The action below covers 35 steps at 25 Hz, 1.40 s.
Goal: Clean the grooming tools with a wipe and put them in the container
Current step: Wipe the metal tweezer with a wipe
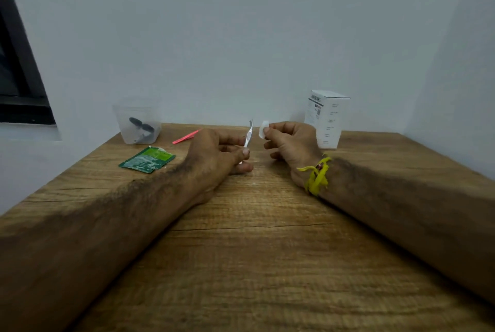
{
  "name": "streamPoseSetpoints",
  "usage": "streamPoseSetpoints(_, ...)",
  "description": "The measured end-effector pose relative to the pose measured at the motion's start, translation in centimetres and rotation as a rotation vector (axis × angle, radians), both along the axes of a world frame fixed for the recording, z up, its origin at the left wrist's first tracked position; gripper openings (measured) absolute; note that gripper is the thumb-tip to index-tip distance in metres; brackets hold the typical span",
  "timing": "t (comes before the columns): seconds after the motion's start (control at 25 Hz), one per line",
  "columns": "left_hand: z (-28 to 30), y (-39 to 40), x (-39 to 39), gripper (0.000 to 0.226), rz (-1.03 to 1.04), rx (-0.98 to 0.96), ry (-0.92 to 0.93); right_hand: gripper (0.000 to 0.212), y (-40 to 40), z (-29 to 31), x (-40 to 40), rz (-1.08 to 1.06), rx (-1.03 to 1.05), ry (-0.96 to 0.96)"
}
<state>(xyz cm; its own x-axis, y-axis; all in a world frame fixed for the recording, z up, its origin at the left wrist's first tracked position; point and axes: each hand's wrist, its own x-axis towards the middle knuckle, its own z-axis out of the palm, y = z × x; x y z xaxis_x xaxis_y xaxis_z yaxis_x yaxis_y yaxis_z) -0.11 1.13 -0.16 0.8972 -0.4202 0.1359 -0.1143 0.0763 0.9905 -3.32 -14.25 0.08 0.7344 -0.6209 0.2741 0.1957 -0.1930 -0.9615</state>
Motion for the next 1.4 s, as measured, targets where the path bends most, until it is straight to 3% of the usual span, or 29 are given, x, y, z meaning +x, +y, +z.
streamPoseSetpoints(0.08, 0.2, 0.1, 0.0, 0.018, -0.028, -0.021, 0.041, 0.007, 0.1, 0.0, 0.3, -0.113, -0.187, -0.107)
streamPoseSetpoints(0.24, 0.0, 0.2, 0.4, 0.018, -0.066, -0.046, 0.069, 0.003, 0.7, -0.5, -0.2, -0.152, -0.88, -0.376)
streamPoseSetpoints(0.36, -0.6, 0.2, 0.8, 0.022, -0.079, -0.065, 0.029, 0.008, 1.3, -0.8, -0.2, -0.115, -1.083, -0.357)
streamPoseSetpoints(0.68, -0.5, 0.4, 0.9, 0.018, -0.075, -0.178, 0.054, 0.01, 1.5, -0.6, -1.0, 0.046, -1.128, -0.341)
streamPoseSetpoints(0.92, -0.2, 0.6, 0.9, 0.031, -0.161, -0.149, 0.101, 0.012, 0.7, -0.5, -1.5, 0.118, -1.127, -0.319)
streamPoseSetpoints(1.04, 0.3, 1.1, 1.1, 0.027, -0.205, -0.137, 0.194, 0.014, 0.5, -0.5, -1.7, 0.195, -1.156, -0.284)
streamPoseSetpoints(1.16, 0.7, 1.3, 1.1, 0.034, -0.164, -0.099, 0.205, 0.016, 0.5, -0.5, -1.8, 0.27, -1.196, -0.303)
streamPoseSetpoints(1.4, 0.9, 1.1, 1.2, 0.008, -0.036, -0.079, 0.215, 0.016, 0.4, -0.5, -2.0, 0.401, -1.134, -0.273)
